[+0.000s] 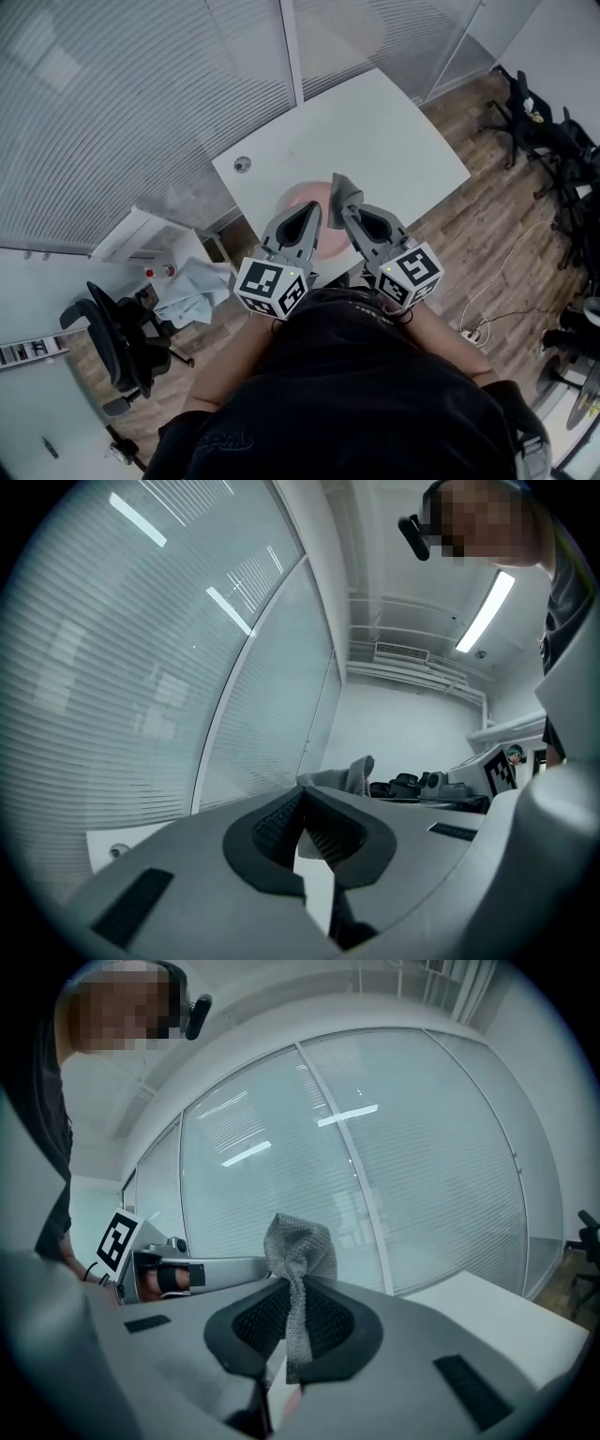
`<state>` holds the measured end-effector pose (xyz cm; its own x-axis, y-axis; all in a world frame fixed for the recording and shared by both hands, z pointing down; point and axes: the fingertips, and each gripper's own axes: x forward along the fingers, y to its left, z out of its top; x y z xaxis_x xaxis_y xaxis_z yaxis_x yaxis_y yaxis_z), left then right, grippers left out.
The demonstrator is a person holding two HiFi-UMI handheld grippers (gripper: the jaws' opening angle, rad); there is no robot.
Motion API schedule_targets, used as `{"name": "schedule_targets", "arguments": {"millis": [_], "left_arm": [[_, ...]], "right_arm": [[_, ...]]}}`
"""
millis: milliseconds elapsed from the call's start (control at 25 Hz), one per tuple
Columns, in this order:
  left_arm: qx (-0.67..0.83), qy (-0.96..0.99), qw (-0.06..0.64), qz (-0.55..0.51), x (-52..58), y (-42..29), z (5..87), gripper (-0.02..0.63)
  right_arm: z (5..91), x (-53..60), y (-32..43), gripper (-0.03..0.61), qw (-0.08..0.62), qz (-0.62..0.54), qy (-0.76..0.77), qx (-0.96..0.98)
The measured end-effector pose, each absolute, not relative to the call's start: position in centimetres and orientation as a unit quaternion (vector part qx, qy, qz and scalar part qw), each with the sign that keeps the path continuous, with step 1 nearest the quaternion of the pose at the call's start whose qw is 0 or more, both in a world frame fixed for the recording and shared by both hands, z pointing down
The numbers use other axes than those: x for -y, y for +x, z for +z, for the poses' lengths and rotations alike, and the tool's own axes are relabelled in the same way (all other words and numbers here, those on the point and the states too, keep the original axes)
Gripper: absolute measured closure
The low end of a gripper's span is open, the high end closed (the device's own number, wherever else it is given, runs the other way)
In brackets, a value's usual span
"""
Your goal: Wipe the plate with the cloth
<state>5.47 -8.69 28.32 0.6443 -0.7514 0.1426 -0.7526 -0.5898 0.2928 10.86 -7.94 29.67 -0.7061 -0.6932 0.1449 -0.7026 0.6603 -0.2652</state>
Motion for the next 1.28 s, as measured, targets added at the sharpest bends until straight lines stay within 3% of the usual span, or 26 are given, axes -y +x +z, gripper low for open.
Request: {"name": "schedule_targets", "arguments": {"millis": [640, 960, 1280], "left_arm": [[0.451, 0.855, 0.253, 0.036, 13.1, 0.6, 34.2, 0.595], [0.458, 0.838, 0.285, 0.085, 14.5, -1.9, 38.9, 0.592], [0.462, 0.81, 0.335, 0.134, 14.7, -4.1, 44.7, 0.493]], "right_arm": [[35.3, 13.8, 9.3, 0.543, 0.035, 0.247, 0.402, 0.881], [41.9, 14.7, 8.0, 0.543, 0.109, 0.31, 0.391, 0.86], [48.0, 14.7, 7.6, 0.542, 0.169, 0.352, 0.396, 0.831]]}}
